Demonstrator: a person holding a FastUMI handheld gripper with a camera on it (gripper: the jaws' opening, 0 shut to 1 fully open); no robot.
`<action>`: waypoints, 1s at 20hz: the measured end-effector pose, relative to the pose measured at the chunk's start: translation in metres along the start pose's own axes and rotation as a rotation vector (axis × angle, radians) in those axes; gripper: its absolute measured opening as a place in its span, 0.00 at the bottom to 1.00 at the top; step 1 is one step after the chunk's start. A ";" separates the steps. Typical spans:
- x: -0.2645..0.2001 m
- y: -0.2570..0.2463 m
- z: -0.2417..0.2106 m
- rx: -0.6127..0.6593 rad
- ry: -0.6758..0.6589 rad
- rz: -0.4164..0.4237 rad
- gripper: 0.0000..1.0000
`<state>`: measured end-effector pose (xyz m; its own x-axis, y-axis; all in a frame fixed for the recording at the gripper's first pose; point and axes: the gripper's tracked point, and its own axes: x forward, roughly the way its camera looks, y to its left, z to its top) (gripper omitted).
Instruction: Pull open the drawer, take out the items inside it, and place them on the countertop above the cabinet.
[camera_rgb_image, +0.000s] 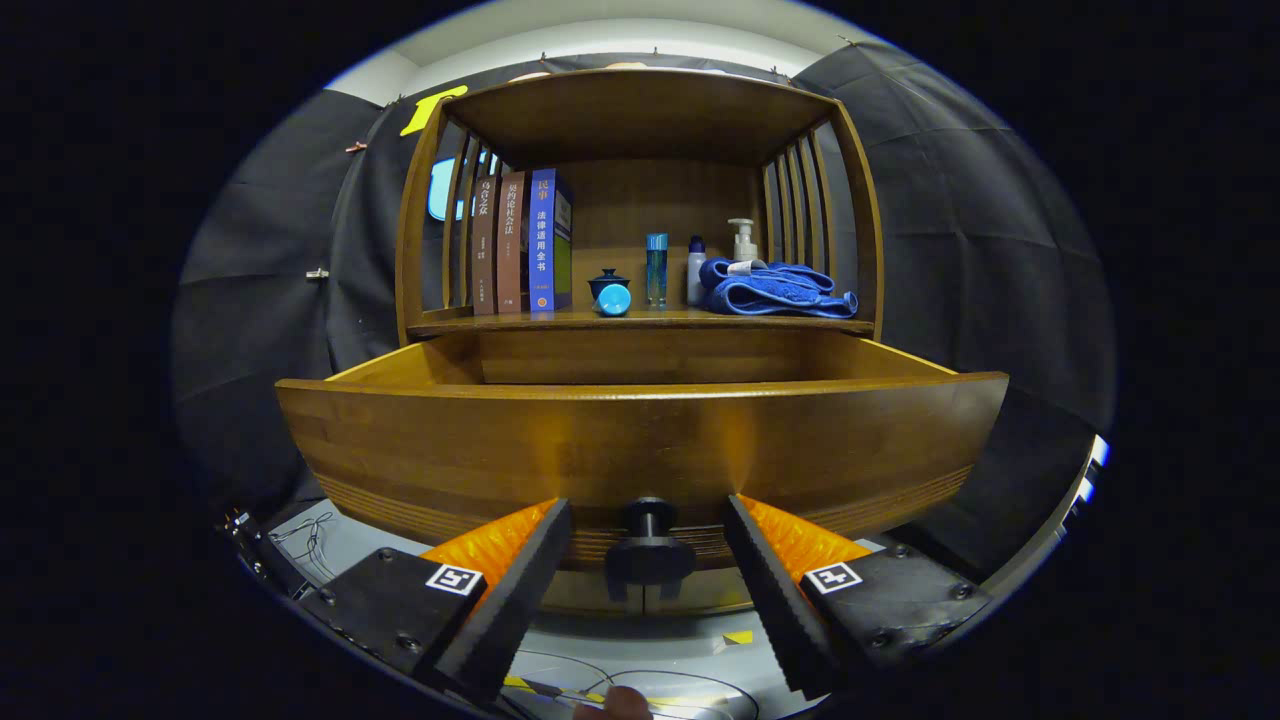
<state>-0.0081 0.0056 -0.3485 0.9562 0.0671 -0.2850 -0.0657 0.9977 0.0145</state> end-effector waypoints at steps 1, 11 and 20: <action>0.005 0.000 0.001 -0.004 0.007 0.005 1.00; 0.072 0.001 0.024 -0.066 0.036 0.001 1.00; 0.126 0.004 0.036 -0.044 0.048 0.004 1.00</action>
<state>0.1226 0.0186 -0.3494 0.9412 0.0698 -0.3305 -0.0831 0.9962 -0.0265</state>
